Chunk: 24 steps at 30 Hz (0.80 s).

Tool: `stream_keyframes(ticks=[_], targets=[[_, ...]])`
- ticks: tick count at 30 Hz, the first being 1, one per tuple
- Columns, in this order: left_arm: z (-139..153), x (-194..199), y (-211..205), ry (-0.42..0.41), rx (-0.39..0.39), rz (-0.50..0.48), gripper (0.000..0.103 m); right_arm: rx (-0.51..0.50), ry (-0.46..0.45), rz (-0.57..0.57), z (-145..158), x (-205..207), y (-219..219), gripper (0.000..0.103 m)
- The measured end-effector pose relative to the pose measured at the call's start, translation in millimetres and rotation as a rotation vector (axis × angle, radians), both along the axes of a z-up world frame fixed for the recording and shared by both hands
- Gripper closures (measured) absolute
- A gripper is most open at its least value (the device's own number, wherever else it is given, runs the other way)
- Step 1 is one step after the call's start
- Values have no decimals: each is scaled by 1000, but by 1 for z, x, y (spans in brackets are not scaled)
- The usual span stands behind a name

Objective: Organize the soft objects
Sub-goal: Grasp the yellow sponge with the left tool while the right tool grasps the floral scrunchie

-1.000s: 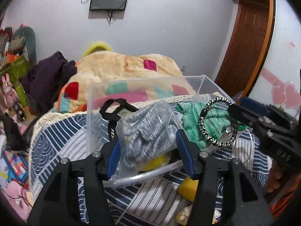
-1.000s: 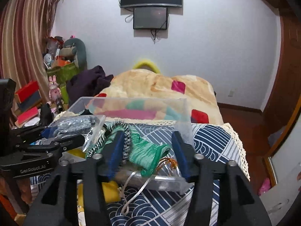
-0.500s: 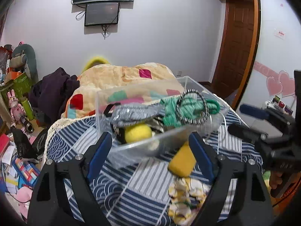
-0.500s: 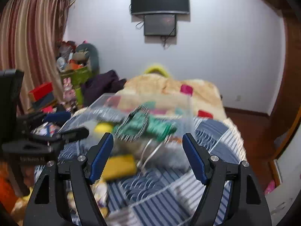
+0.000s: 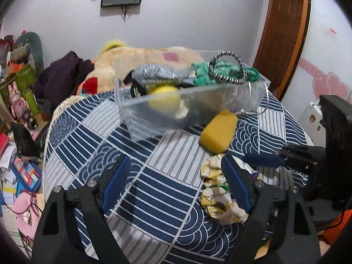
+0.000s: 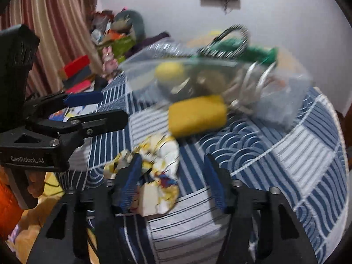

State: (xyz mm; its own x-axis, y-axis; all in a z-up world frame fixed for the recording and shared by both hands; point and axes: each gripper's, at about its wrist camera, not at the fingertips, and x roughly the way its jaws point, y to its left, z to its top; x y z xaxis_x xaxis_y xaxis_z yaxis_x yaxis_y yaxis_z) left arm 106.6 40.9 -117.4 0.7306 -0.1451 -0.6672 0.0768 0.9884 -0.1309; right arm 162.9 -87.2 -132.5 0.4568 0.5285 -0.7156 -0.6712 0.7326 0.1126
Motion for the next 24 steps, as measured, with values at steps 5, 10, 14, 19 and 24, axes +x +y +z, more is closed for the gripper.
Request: stream_keyframes(ticks=[5, 10, 14, 19, 24], targets=[[-6, 9, -7, 30, -38, -26, 18, 2, -3, 15, 0, 0, 3, 93], [-4, 18, -19, 23, -48, -43, 18, 13, -52, -34, 4, -13, -19, 95], [-4, 34, -30, 30, -56, -64, 19, 44, -72, -129, 12, -15, -53, 95], [-7, 60, -42, 53, -79, -94, 32, 90, -103, -250, 27, -10, -94, 95], [-12, 76, -55, 70, -68, -116, 49, 120, -139, -296, 39, -10, -109, 95]])
